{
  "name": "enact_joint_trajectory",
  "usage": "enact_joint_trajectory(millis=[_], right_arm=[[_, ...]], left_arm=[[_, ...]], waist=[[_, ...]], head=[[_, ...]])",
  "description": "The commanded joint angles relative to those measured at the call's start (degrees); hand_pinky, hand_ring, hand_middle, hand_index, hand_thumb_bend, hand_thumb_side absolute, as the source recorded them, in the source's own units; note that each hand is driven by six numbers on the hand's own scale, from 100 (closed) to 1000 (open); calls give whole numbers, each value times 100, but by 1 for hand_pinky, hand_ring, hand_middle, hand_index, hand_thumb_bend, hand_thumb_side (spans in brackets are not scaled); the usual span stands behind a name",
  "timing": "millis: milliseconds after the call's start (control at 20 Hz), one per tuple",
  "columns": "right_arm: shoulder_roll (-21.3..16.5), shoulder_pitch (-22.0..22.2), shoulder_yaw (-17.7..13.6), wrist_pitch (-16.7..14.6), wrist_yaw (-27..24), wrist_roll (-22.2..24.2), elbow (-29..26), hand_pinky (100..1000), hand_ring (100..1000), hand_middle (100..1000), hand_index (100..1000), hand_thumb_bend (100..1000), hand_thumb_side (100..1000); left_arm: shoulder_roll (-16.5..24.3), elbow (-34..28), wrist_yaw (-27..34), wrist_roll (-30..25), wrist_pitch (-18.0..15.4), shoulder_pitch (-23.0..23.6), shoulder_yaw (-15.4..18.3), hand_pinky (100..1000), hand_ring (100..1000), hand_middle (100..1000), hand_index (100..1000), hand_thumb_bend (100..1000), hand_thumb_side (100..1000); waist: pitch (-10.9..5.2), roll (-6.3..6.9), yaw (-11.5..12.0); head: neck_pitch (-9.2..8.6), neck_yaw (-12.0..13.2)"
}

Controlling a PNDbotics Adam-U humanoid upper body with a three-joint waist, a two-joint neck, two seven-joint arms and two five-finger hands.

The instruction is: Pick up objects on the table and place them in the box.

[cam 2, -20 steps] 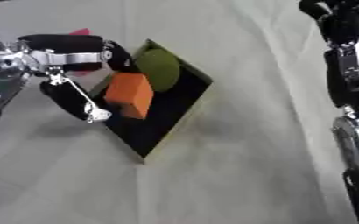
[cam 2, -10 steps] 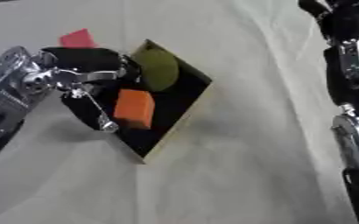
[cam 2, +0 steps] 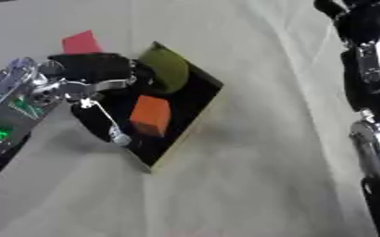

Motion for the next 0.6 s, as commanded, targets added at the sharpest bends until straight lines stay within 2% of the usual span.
enact_joint_trajectory(millis=[50,100,350,600], right_arm=[[-175,-3,-58,-61,-8,-28,-116,882,929,703,812,100,627],[-186,7,-69,-71,-6,-43,-116,881,929,703,812,100,626],[-210,47,-106,-93,15,-105,-116,881,928,703,811,100,627],[-204,63,-99,-65,-13,-118,-116,882,931,703,811,100,631]], left_arm=[[351,-622,186,1,115,-55,315,873,825,769,897,466,253],[434,-786,342,-51,196,-46,407,868,818,760,889,439,261],[907,-1367,962,-210,642,-34,920,868,817,760,888,434,286],[1198,-1283,1348,-13,1096,-57,1398,874,822,767,892,430,302]], waist=[[-244,38,18],[-256,39,28],[-287,55,50],[-266,70,65]], head=[[21,-26],[26,-33],[47,-38],[65,-55]])
